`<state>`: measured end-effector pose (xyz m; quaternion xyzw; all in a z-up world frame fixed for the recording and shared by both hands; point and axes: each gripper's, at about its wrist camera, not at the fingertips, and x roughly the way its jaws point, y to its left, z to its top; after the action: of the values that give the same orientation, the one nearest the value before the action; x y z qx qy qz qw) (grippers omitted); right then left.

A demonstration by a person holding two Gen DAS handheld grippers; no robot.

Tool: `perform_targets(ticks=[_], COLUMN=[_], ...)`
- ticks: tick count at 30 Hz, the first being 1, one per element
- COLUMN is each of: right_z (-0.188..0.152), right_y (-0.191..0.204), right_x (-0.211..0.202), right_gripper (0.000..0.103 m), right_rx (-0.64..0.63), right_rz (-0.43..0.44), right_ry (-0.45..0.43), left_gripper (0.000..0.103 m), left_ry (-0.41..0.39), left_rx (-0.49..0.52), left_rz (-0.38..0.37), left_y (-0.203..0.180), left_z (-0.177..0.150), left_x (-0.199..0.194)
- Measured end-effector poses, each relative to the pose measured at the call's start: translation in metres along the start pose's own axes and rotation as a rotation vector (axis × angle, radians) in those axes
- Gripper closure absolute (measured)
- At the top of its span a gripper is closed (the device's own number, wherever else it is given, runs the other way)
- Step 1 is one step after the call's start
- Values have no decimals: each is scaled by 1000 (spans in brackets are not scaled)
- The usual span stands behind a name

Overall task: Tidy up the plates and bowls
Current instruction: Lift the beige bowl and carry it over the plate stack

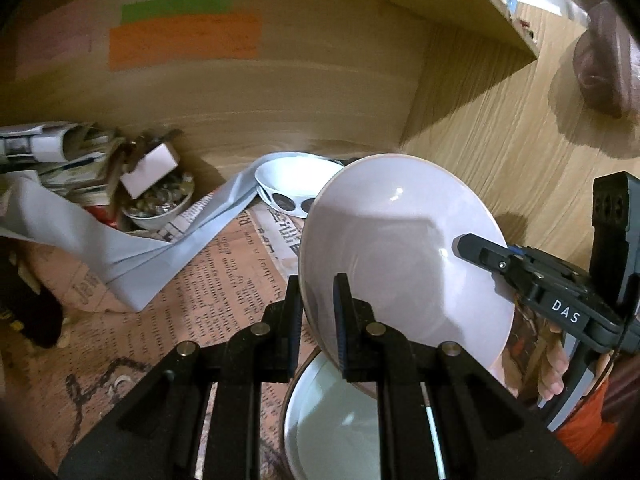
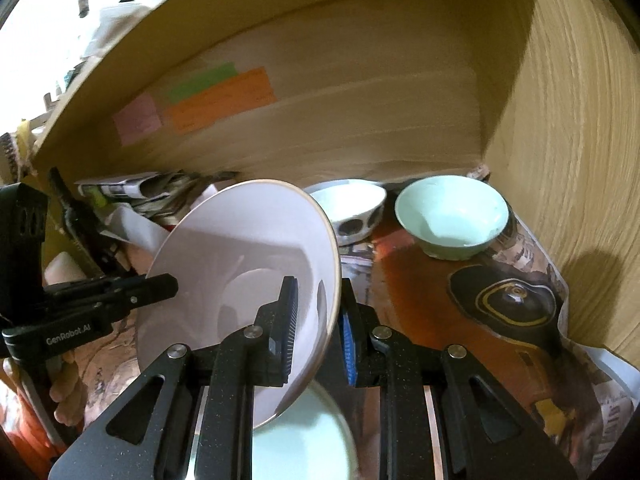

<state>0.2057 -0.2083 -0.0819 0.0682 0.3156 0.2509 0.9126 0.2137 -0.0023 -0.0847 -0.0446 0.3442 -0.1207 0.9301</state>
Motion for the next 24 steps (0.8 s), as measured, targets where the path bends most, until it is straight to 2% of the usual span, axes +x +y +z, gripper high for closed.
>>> perform_targets(ticks=[14,24], right_z=[-15,-34], right_y=[49,76], right_x=[-9,3], right_gripper=[85,85], right_rx=[-47,-47], right_rz=[56,125], right_ry=[-6,38], left_gripper=[89,89], left_ry=[-51,-32], left_rx=[-37,-75], left_rz=[57,139], left_y=[16,39], left_z=[-31,-66], left_x=[-57,-79])
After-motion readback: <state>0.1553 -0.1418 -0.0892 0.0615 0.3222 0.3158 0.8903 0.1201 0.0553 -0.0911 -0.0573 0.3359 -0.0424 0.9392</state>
